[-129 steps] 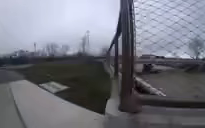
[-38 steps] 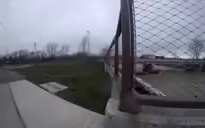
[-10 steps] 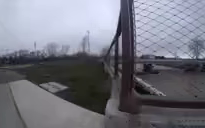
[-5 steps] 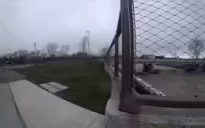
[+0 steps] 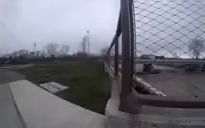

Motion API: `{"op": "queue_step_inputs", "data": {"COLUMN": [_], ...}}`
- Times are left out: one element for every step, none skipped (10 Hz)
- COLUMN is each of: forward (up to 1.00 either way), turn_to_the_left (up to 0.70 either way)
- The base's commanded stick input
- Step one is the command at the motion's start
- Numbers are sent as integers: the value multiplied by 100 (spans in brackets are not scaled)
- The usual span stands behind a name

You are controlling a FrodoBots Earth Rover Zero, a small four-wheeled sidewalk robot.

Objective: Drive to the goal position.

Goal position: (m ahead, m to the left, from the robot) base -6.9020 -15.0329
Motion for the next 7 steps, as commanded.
{"op": "queue_step_inputs", "data": {"forward": [4, 4, 4, 4, 4, 4, 4], "turn_to_the_left": [0, 0, 0, 0, 0, 0, 0]}}
